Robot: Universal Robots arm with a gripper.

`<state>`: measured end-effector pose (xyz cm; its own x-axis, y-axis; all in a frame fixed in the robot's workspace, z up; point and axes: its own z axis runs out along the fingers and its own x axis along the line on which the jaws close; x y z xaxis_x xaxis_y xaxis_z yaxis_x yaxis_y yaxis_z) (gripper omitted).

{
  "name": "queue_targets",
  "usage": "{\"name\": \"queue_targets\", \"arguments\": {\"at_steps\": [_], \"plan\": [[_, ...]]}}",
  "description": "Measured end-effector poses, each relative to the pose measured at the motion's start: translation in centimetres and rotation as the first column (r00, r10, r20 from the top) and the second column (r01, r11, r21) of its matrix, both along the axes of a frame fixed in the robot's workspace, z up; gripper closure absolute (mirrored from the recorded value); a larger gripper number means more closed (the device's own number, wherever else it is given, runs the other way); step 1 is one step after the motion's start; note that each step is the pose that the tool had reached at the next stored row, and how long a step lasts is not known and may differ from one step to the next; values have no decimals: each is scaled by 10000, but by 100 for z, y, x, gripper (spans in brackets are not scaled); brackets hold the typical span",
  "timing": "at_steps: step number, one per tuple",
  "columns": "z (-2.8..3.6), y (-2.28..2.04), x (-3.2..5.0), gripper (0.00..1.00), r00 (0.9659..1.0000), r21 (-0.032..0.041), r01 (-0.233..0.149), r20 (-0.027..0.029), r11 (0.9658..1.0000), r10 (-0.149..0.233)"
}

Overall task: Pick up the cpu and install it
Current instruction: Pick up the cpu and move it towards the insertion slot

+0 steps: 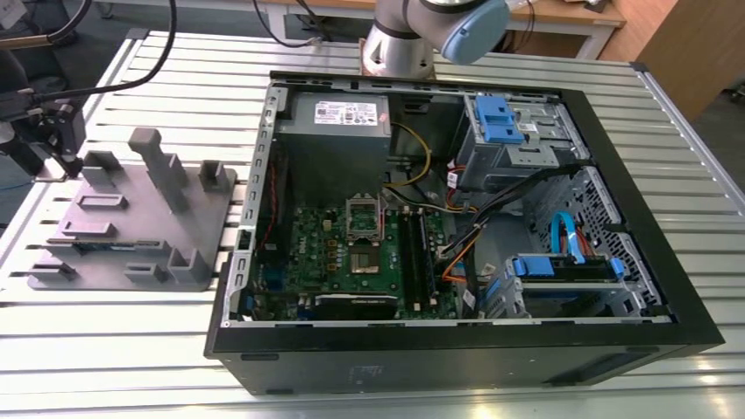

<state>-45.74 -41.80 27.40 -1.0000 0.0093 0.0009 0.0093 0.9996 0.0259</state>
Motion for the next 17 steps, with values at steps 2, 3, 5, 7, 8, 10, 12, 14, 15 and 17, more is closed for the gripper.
{"name": "queue_targets", "arguments": {"at_steps": [2, 3, 5, 7, 8, 10, 12, 14, 15, 17], "plan": [[4, 0, 0, 53, 10000, 2, 0, 3, 10000, 0], [7, 0, 0, 53, 10000, 1, 0, 2, 10000, 0], [10, 0, 0, 53, 10000, 0, 0, 0, 10000, 0], [11, 0, 0, 53, 10000, 1, 0, 1, 10000, 0], [13, 0, 0, 53, 10000, 0, 0, -1, 10000, 0], [17, 0, 0, 53, 10000, 0, 0, 0, 10000, 0], [21, 0, 0, 53, 10000, 0, 0, 0, 10000, 0], [25, 0, 0, 53, 10000, 0, 0, -1, 10000, 0], [26, 0, 0, 53, 10000, 0, 1, -1, 10000, -1], [29, 0, 0, 53, 10000, -1, 0, -1, 10000, 0]]}}
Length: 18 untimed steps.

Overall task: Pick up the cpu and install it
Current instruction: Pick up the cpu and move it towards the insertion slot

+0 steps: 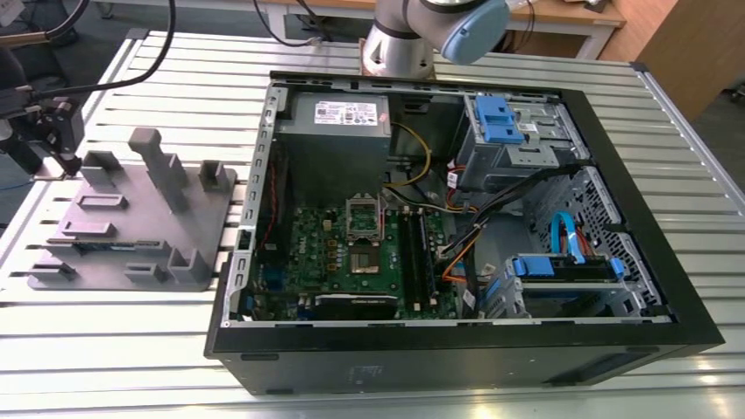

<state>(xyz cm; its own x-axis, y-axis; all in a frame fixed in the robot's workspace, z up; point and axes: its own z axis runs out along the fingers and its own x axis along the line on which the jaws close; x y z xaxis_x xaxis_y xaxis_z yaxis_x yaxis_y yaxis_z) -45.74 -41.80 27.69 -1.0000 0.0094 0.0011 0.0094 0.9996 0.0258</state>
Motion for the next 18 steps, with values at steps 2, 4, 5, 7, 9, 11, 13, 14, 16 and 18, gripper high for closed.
{"name": "queue_targets", "arguments": {"at_steps": [2, 4, 5, 7, 9, 11, 13, 14, 16, 18], "plan": [[7, 0, 0, 53, 10000, -1, 0, -1, 10000, 0], [15, 0, 0, 53, 10000, 0, 0, 0, 10000, 0], [20, 0, 0, 53, 10000, 0, 0, 0, 10000, 0], [32, 0, 0, 53, 10000, 0, 0, 0, 10000, 0], [45, 0, 0, 53, 10000, 1, 0, 1, 10000, 0], [61, 0, 0, 53, 10000, 0, 0, 1, 10000, 0], [72, 0, 0, 53, 10000, 1, 0, 1, 10000, 0], [78, 0, 0, 53, 10000, 1, 0, 1, 10000, 0], [90, 0, 0, 53, 10000, 1, 0, 1, 10000, 0], [104, 0, 0, 53, 10000, 0, 0, 1, 10000, 0]]}}
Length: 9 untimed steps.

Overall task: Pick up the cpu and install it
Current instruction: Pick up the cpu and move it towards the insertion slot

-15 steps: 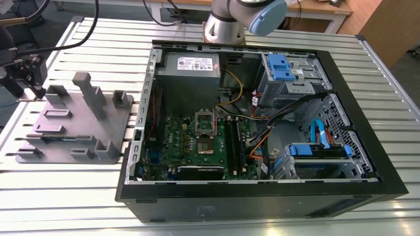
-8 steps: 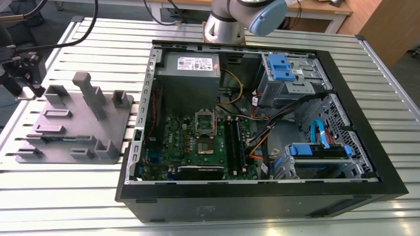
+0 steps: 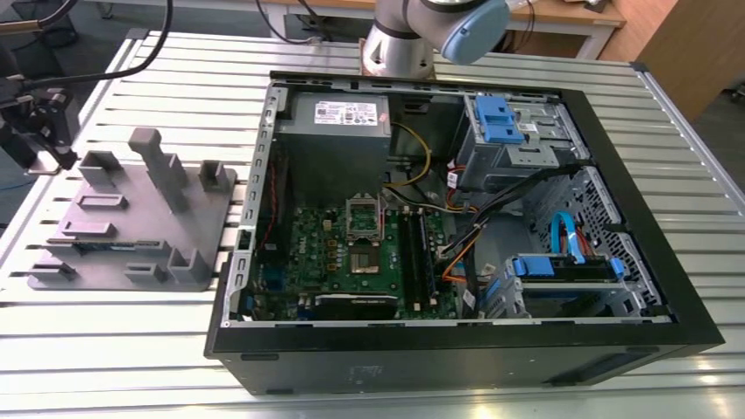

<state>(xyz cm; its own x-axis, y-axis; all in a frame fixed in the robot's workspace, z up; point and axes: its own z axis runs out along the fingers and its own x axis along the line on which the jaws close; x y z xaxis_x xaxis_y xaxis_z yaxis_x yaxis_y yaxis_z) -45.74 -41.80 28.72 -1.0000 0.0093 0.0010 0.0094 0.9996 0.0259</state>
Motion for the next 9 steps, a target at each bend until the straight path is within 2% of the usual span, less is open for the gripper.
{"name": "queue_targets", "arguments": {"at_steps": [9], "plan": [[48, 0, 0, 53, 10000, 0, 0, 1, 10000, 0]]}}
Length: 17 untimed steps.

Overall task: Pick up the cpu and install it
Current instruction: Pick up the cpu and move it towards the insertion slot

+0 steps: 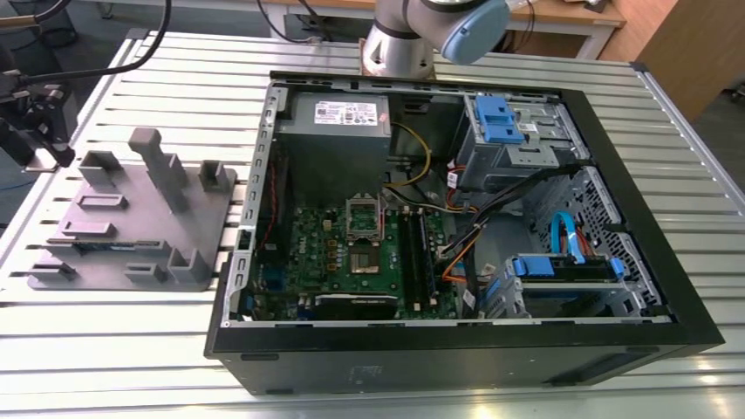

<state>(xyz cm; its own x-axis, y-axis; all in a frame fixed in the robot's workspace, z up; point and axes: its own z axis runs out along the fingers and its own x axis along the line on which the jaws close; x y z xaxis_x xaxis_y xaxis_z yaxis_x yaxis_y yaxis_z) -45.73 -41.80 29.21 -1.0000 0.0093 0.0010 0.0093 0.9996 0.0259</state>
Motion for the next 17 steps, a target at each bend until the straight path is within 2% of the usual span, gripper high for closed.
{"name": "queue_targets", "arguments": {"at_steps": [17], "plan": [[62, 0, 0, 53, 10000, 0, 1, -1, 10000, -1]]}}
